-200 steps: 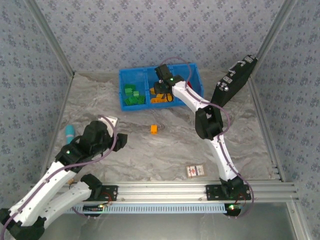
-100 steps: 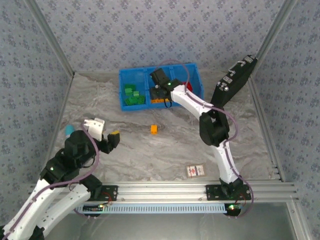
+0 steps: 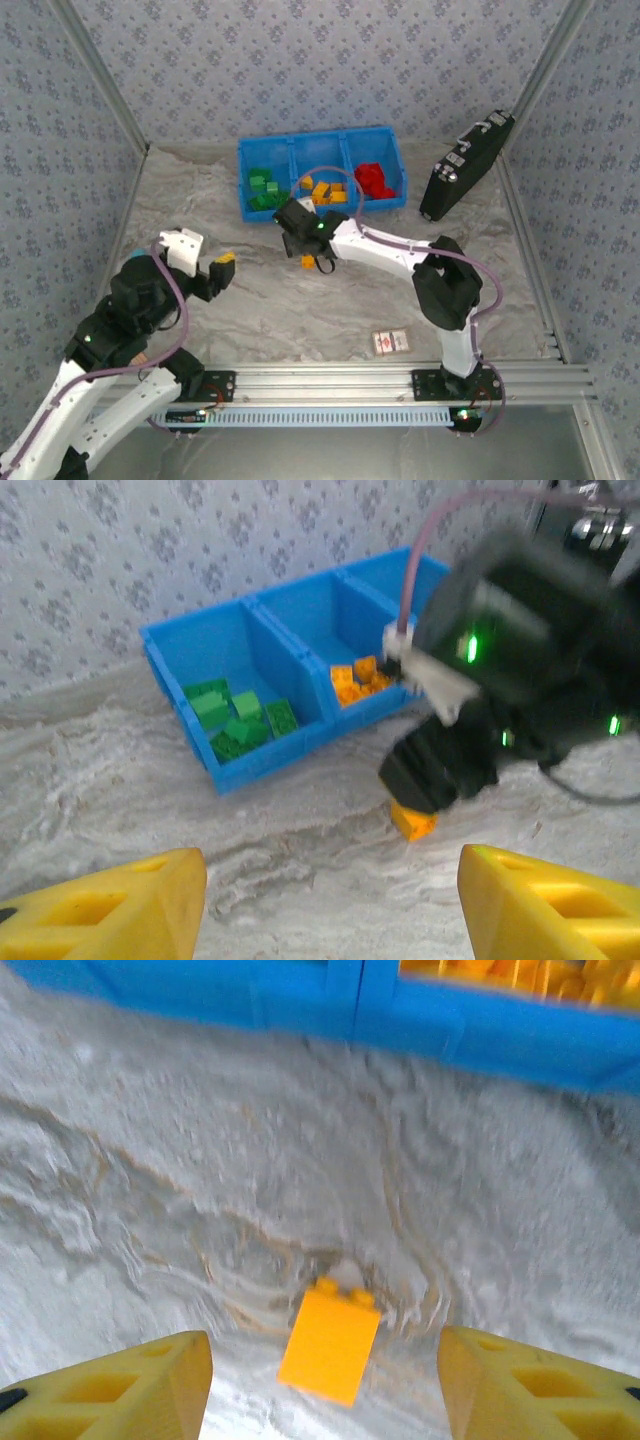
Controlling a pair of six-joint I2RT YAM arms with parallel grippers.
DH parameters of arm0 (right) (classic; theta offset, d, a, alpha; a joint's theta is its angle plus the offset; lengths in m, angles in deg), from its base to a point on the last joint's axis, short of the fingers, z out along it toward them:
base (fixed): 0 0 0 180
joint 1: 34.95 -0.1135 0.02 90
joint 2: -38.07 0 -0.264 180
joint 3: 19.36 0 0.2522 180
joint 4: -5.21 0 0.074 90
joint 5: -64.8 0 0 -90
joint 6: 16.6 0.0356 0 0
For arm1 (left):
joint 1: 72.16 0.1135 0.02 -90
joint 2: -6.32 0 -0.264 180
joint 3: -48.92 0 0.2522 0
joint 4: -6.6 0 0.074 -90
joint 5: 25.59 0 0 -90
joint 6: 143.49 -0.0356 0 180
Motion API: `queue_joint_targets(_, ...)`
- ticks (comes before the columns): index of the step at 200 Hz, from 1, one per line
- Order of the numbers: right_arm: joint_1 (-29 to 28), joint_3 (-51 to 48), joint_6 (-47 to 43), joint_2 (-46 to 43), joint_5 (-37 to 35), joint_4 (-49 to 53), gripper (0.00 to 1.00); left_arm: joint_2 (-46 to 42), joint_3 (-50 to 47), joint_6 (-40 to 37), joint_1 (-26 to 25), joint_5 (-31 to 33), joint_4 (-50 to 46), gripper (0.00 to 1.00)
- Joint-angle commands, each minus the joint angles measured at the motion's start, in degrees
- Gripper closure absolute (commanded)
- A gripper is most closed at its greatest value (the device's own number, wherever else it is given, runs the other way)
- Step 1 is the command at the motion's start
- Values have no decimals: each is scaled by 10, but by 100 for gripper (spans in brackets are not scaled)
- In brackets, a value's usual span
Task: Sort the legos into containers by color
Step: Pick up the lego from the center of the table.
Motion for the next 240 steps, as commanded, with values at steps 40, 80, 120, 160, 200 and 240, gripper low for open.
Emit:
queue_joint_targets(40, -15, -38, 96, -6, -31, 19, 37, 67, 114, -42, -38, 11, -33, 30)
queue_joint_targets(80, -12, -20, 101, 26, -5, -16, 35, 132, 152, -78, -113, 94, -38, 29)
queue_joint_targets(120, -6, 22, 101, 64, -16, 30, 35, 179, 169, -84, -126, 101, -38, 28)
queue_joint_targets(160, 9, 15, 100, 79, -3, 30, 35, 198, 167, -89, -126, 127, -13, 25)
queue_joint_targets(200, 20, -4, 101, 92, 19, 0, 39, 226, 186, -87, -114, 134, 4, 23)
queue_joint_targets(240, 23, -9, 92, 103, 48, -18, 49, 256, 206, -57, -64, 96, 6, 21)
